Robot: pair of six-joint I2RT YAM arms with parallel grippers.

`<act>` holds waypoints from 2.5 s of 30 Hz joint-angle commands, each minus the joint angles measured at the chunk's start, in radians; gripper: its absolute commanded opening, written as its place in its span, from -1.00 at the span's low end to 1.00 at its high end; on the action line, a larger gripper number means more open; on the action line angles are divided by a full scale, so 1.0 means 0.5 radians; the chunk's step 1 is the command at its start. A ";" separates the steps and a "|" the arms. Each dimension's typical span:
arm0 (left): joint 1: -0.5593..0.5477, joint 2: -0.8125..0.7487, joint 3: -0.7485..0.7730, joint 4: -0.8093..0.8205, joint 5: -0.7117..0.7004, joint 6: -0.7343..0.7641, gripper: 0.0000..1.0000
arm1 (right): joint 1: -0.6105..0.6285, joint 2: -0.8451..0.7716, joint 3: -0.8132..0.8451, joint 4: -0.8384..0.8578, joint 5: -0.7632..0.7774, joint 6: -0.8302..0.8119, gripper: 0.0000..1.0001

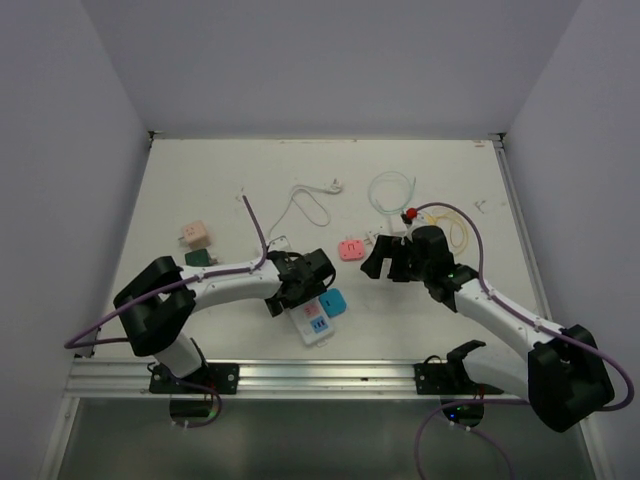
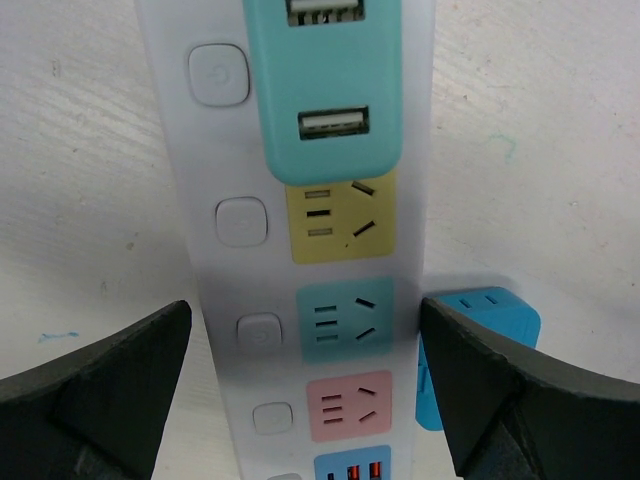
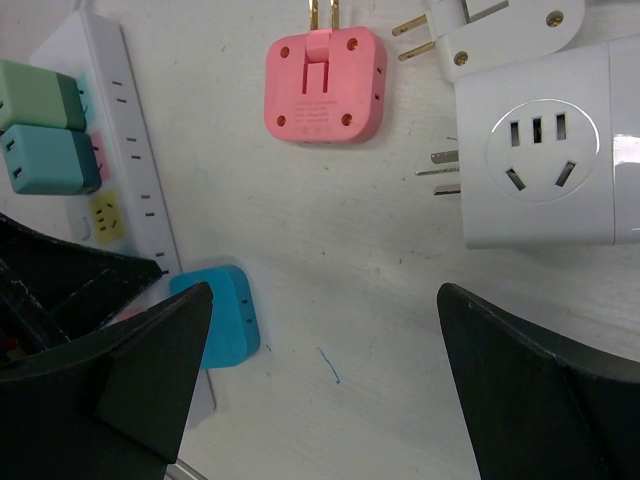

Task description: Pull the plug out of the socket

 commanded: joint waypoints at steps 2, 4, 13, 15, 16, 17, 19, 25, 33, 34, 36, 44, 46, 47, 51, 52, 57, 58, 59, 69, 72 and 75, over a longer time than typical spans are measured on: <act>-0.031 0.046 0.034 -0.100 -0.068 -0.133 0.99 | 0.007 -0.026 -0.039 0.133 -0.059 -0.005 0.98; -0.031 0.061 0.040 -0.085 -0.056 -0.130 0.99 | 0.007 -0.013 -0.042 0.139 -0.071 -0.008 0.98; -0.040 0.098 0.022 -0.011 -0.047 -0.130 0.68 | 0.007 0.017 -0.027 0.136 -0.160 -0.061 0.97; -0.040 0.092 0.016 -0.002 -0.050 -0.127 0.49 | 0.007 0.027 -0.030 0.136 -0.212 -0.058 0.97; -0.040 0.083 0.004 0.013 -0.056 -0.124 0.43 | 0.011 0.024 -0.027 0.136 -0.230 -0.055 0.97; -0.040 0.049 -0.008 0.028 -0.065 -0.124 0.30 | 0.007 0.021 -0.027 0.136 -0.249 -0.054 0.97; -0.040 0.000 -0.064 0.108 -0.074 -0.100 0.17 | 0.007 0.011 -0.021 0.139 -0.310 -0.051 0.97; -0.040 -0.331 -0.248 0.405 -0.160 0.056 -0.37 | 0.023 0.011 -0.027 0.203 -0.546 0.022 0.93; -0.037 -0.850 -0.624 1.021 -0.243 0.348 -0.93 | 0.139 -0.044 0.000 0.326 -0.672 0.277 0.86; -0.037 -0.950 -0.677 1.089 -0.246 0.415 -0.97 | 0.155 -0.050 0.013 0.323 -0.663 0.295 0.86; -0.037 -1.031 -0.818 1.233 -0.274 0.428 -1.00 | 0.201 -0.038 0.037 0.314 -0.633 0.320 0.84; -0.037 -1.126 -1.128 1.590 -0.314 0.443 -1.00 | 0.430 0.024 0.056 0.354 -0.409 0.629 0.75; -0.037 -1.074 -1.128 1.608 -0.296 0.443 -1.00 | 0.489 0.030 0.074 0.323 -0.299 0.700 0.73; -0.037 -1.059 -1.128 1.621 -0.286 0.443 -1.00 | 0.550 0.033 0.095 0.287 -0.262 0.709 0.73; -0.037 -0.991 -1.153 1.752 -0.234 0.449 -1.00 | 0.655 0.146 0.129 0.243 -0.151 0.737 0.73; -0.037 -0.982 -1.156 1.768 -0.222 0.446 -1.00 | 0.661 0.171 0.129 0.256 -0.157 0.767 0.72; -0.037 -0.939 -1.174 1.826 -0.210 0.446 -1.00 | 0.741 0.293 0.188 0.228 -0.086 0.829 0.57; -0.037 -0.933 -1.180 1.836 -0.216 0.446 -1.00 | 0.756 0.333 0.197 0.219 -0.077 0.835 0.54; -0.037 -0.933 -1.187 1.842 -0.222 0.446 -1.00 | 0.762 0.346 0.209 0.222 -0.083 0.844 0.45; -0.037 -0.865 -1.217 1.860 -0.237 0.459 -1.00 | 0.790 0.367 0.246 0.256 -0.090 0.857 -0.34; -0.037 -0.859 -1.236 1.860 -0.246 0.449 -1.00 | 0.793 0.355 0.258 0.216 -0.071 0.829 -0.60; -0.037 -0.850 -1.233 1.830 -0.259 0.437 -1.00 | 0.790 0.334 0.264 0.194 -0.068 0.799 -0.88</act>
